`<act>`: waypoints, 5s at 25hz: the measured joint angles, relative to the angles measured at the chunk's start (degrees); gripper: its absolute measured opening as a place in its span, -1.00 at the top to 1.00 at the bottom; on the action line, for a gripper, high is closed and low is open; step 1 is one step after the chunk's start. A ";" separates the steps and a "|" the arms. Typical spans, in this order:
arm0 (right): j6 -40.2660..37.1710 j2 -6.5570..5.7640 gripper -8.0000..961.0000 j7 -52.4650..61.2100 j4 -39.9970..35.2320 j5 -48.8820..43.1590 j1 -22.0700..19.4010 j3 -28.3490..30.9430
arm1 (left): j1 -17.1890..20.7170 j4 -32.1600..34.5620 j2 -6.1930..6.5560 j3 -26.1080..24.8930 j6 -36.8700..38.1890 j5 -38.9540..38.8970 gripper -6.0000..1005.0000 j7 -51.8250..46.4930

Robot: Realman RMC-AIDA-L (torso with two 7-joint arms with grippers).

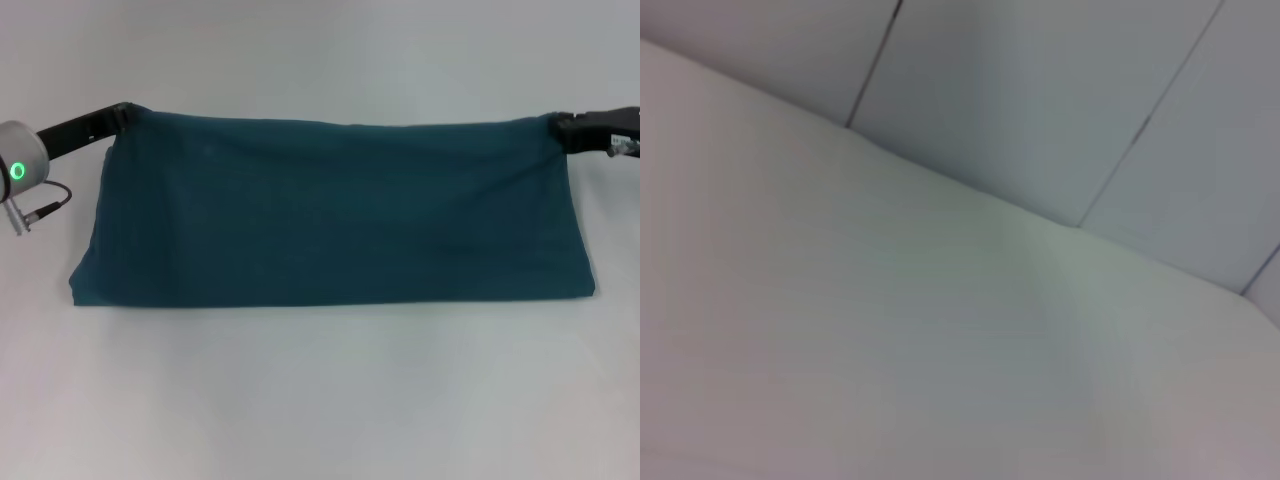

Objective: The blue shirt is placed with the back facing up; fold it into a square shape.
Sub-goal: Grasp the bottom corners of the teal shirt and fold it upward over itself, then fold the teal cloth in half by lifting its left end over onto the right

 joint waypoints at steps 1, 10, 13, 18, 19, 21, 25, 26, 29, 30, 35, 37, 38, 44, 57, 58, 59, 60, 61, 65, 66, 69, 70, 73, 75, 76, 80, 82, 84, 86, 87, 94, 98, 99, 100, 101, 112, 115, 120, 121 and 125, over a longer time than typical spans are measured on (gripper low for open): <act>0.00 0.00 0.91 0.00 0.00 0.00 0.00 0.00 | -0.23 -0.35 -0.04 0.48 -1.12 -0.62 0.94 0.57; 5.57 0.70 0.89 -6.83 2.17 6.99 0.73 -0.20 | -1.73 -1.28 -1.57 1.85 -8.28 -6.90 0.94 7.42; 6.15 0.64 0.88 -7.74 2.85 7.81 0.89 -0.20 | -1.91 -2.12 -1.67 1.89 -9.46 -8.18 0.94 8.95; 7.10 0.65 0.86 -8.30 3.24 7.90 1.19 -0.20 | -2.06 -2.71 -1.72 2.33 -10.61 -9.26 0.94 10.25; 7.21 0.66 0.85 -8.37 3.29 7.91 1.23 -0.20 | -2.09 -2.83 -1.73 2.38 -10.79 -9.28 0.94 10.26; 7.28 0.67 0.84 -8.46 3.34 7.93 1.31 -0.20 | -2.17 -2.95 -1.73 2.43 -10.97 -9.45 0.94 10.29; 7.33 0.69 0.82 -9.13 3.64 7.95 1.46 -0.26 | -2.18 -3.00 -1.73 2.69 -11.01 -9.88 0.94 10.42; 7.35 0.70 0.82 -9.33 3.77 7.93 1.53 -0.30 | -2.20 -3.02 -1.75 2.87 -11.02 -9.90 0.94 10.43; 7.78 0.76 0.81 -9.47 3.90 7.85 1.60 -1.05 | -2.23 -2.93 -2.10 3.32 -11.04 -10.08 0.94 10.48; 7.84 0.78 0.80 -9.46 3.91 7.88 1.60 -1.40 | -2.25 -2.86 -2.31 3.34 -11.05 -10.17 0.94 10.70; 7.91 0.87 0.78 -9.70 3.34 7.93 1.11 -1.69 | -2.36 -2.90 -2.60 3.24 -11.13 -10.71 0.84 11.30; 8.12 0.88 0.69 -9.76 3.02 7.94 0.96 -1.61 | -2.29 -2.83 -2.68 3.13 -11.63 -11.49 0.64 11.18; 8.17 0.88 0.61 -9.77 2.84 7.97 0.90 -1.57 | -2.14 -2.77 -2.70 3.08 -11.83 -11.98 0.59 11.17; 8.13 0.58 0.19 -8.92 2.26 8.01 0.34 -1.31 | -0.24 -2.01 -2.70 3.22 -11.95 -16.23 0.32 11.31; -12.65 -0.06 -0.45 4.21 -6.91 7.97 -6.39 -1.30 | 7.03 2.40 -1.81 3.29 12.93 -16.57 -0.53 8.40; -15.09 0.04 -0.51 5.72 -8.23 7.95 -7.33 -1.28 | 7.69 3.03 -1.88 3.31 14.62 -16.49 -0.63 7.58; -16.87 0.11 -0.51 6.58 -9.29 7.95 -8.01 -1.30 | 8.32 3.59 -1.95 3.36 16.21 -16.42 -0.72 6.87; -18.97 0.19 -0.50 7.94 -10.47 7.95 -8.90 -1.34 | 9.06 4.09 -1.99 3.33 17.91 -16.33 -0.72 6.19; -20.71 0.25 -0.50 9.08 -11.50 7.95 -9.64 -1.44 | 9.58 4.43 -2.01 3.38 19.16 -16.29 -0.72 5.86; -27.11 -0.01 -0.49 14.65 -15.04 7.89 -12.79 -1.62 | 13.03 6.31 -1.88 3.74 24.76 -16.19 -0.72 5.09; -28.33 -0.28 -0.49 15.94 -15.51 7.81 -13.49 -1.63 | 13.98 7.03 -1.86 4.34 25.69 -16.18 -0.72 4.70; -31.16 -1.32 -0.49 19.34 -15.72 7.55 -15.12 -1.69 | 16.62 9.27 -1.99 6.46 26.81 -16.16 -0.72 3.94; -31.98 -1.63 -0.49 20.13 -15.63 7.49 -15.63 -1.70 | 17.29 9.70 -2.09 6.87 26.82 -16.10 -0.72 3.87; -33.35 -2.48 -0.49 22.78 -15.57 6.95 -16.81 -1.73 | 19.47 10.53 -2.30 7.14 26.55 -15.31 -0.72 3.83; -34.25 -3.12 -0.49 25.11 -15.73 5.51 -17.23 -1.78 | 20.07 10.72 -2.31 6.80 26.50 -14.32 -0.72 3.77; -34.69 -3.43 -0.49 26.20 -15.79 4.70 -17.28 -1.78 | 20.37 10.77 -2.35 6.61 26.40 -13.51 -0.72 3.58; -35.64 -4.59 -0.49 30.06 -15.81 1.39 -17.39 -1.59 | 20.94 10.94 -2.48 6.36 23.87 -10.06 -0.71 1.33; -35.64 -5.00 -0.49 31.08 -15.75 0.56 -17.47 -1.38 | 20.97 10.97 -2.53 6.47 22.41 -8.51 -0.71 0.80; -35.39 -5.33 -0.49 31.71 -15.43 0.22 -17.54 -1.26 | 20.86 10.98 -2.58 6.72 21.31 -7.23 -0.71 0.27; -35.31 -5.37 -0.49 31.99 -15.30 0.14 -17.55 -1.24 | 20.48 10.98 -2.62 6.93 20.01 -5.51 -0.71 -0.73; -35.28 -5.37 -0.49 32.04 -15.28 0.13 -17.55 -1.24 | 20.37 10.97 -2.62 6.99 19.63 -4.95 -0.71 -1.02; -34.81 -5.21 -0.49 33.11 -14.94 -0.12 -17.09 -1.66 | 19.82 10.65 -2.55 8.01 15.90 -1.95 -0.71 -3.13; -34.55 -4.98 -0.49 33.12 -14.91 -0.13 -16.87 -1.68 | 19.40 10.46 -2.47 9.33 14.89 -1.16 -0.71 -3.52; -34.41 -4.95 -0.49 33.13 -14.91 -0.13 -16.82 -1.69 | 19.35 10.44 -2.48 9.72 14.66 -1.14 -0.71 -3.54; -34.20 -4.92 -0.49 33.13 -14.91 -0.13 -16.79 -1.69 | 19.30 10.42 -2.50 10.05 14.50 -1.12 -0.71 -3.56; -33.97 -4.88 -0.49 33.14 -14.91 -0.14 -16.77 -1.69 | 19.25 10.39 -2.55 10.65 14.30 -1.11 -0.71 -3.59; -33.54 -4.78 -0.49 33.19 -14.91 -0.13 -16.76 -1.69 | 18.98 10.36 -2.61 11.96 14.16 0.31 -0.71 -3.85; -33.53 -4.80 -0.49 33.19 -14.91 -0.13 -16.76 -1.69 | 19.02 10.36 -2.60 11.94 13.86 0.34 -0.71 -3.86; -33.48 -4.81 -0.49 33.19 -14.91 -0.13 -16.70 -1.69 | 19.15 10.38 -2.60 11.89 13.55 0.35 -0.71 -3.87; -33.47 -4.82 -0.49 33.19 -14.91 -0.13 -16.69 -1.69 | 19.15 10.39 -2.60 11.96 13.55 0.35 -0.71 -3.87; -33.41 -4.81 -0.49 33.19 -14.91 -0.12 -16.63 -1.69 | 19.12 10.40 -2.60 12.05 13.70 0.50 -0.71 -3.87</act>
